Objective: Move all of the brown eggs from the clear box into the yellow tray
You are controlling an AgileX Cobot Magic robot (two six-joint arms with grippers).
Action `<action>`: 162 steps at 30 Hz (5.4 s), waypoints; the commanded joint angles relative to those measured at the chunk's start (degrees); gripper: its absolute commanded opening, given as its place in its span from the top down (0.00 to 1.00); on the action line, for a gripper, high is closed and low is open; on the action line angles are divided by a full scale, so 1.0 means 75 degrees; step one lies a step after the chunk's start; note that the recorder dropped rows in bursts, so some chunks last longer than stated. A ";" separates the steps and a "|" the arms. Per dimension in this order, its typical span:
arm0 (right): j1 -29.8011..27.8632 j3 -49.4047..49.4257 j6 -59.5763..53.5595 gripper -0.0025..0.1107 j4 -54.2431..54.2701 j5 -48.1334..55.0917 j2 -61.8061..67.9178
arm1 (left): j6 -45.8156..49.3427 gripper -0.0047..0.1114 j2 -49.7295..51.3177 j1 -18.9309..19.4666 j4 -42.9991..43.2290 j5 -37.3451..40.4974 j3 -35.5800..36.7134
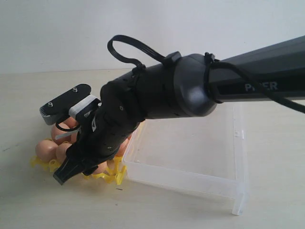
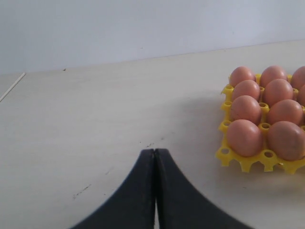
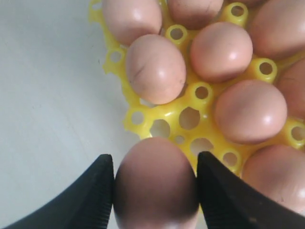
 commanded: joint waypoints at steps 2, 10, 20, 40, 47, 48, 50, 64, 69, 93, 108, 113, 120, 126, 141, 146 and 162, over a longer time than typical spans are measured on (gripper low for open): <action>-0.0142 -0.0704 -0.0219 0.98 -0.0025 0.0960 0.0083 | -0.0033 0.96 -0.0043 0.0010 -0.0051 -0.0105 -0.0031; -0.0275 -0.1891 -0.0560 0.98 0.0007 0.2413 0.0769 | -0.0033 0.96 -0.0043 0.0010 -0.0051 -0.0105 -0.0031; -0.0320 -0.3020 -0.1052 0.98 -0.0038 0.3267 0.1400 | -0.0033 0.96 -0.0043 0.0010 -0.0051 -0.0105 -0.0031; -0.0320 -0.3533 -0.1231 0.98 0.0108 0.2864 0.1689 | -0.0033 0.96 -0.0043 0.0010 -0.0051 -0.0105 -0.0031; -0.0320 -0.3533 -0.1231 0.98 0.0217 0.2864 0.1689 | -0.0033 0.96 -0.0043 0.0010 -0.0051 -0.0105 -0.0031; -0.0320 -0.3533 -0.1231 0.98 0.0216 0.2864 0.1689 | -0.0033 0.96 -0.0043 0.0010 -0.0051 -0.0105 -0.0031; -0.0320 -0.3533 -0.1172 0.97 0.0216 0.2864 0.1689 | -0.0033 0.96 -0.0043 0.0010 -0.0051 -0.0105 -0.0031; -0.0320 -0.3533 -0.1172 0.48 0.0202 0.2762 0.1689 | -0.0033 0.96 -0.0043 0.0010 -0.0051 -0.0105 -0.0031; -0.0320 -0.3533 -0.1157 0.47 0.0202 0.2724 0.1689 | -0.0033 0.96 -0.0043 0.0010 -0.0051 -0.0105 -0.0031; -0.1442 -0.0544 0.0170 0.87 -0.0486 0.0777 -0.1924 | -0.0033 0.96 -0.0043 0.0010 -0.0051 -0.0105 -0.0031; -0.4480 0.0257 0.1045 0.51 0.2440 -0.1095 -0.0286 | -0.0033 0.96 -0.0043 0.0010 -0.0051 -0.0105 -0.0031; -0.4493 -0.0664 0.1059 0.51 0.2791 -0.0681 0.0605 | -0.0033 0.96 -0.0043 0.0010 -0.0051 -0.0105 -0.0031; -0.4493 -0.1382 0.1043 0.51 0.3056 0.0134 0.1385 | -0.0033 0.96 -0.0043 0.0010 -0.0051 -0.0105 -0.0031; -0.4477 -0.1382 0.0499 0.52 0.2847 0.1778 0.1405 | -0.0033 0.96 -0.0043 0.0010 -0.0051 -0.0105 -0.0031; -0.3762 0.0079 -0.0778 0.55 0.2638 0.3338 0.0579 | -0.0033 0.96 -0.0043 0.0010 -0.0051 -0.0105 -0.0031; -0.3726 0.0994 -0.0967 0.55 0.2524 0.3338 -0.0306 | -0.0033 0.96 -0.0043 0.0010 -0.0051 -0.0105 -0.0031; -0.3726 0.3341 -0.1245 0.55 0.2808 0.3245 -0.1991 | -0.0033 0.96 -0.0043 0.0010 -0.0051 -0.0105 -0.0031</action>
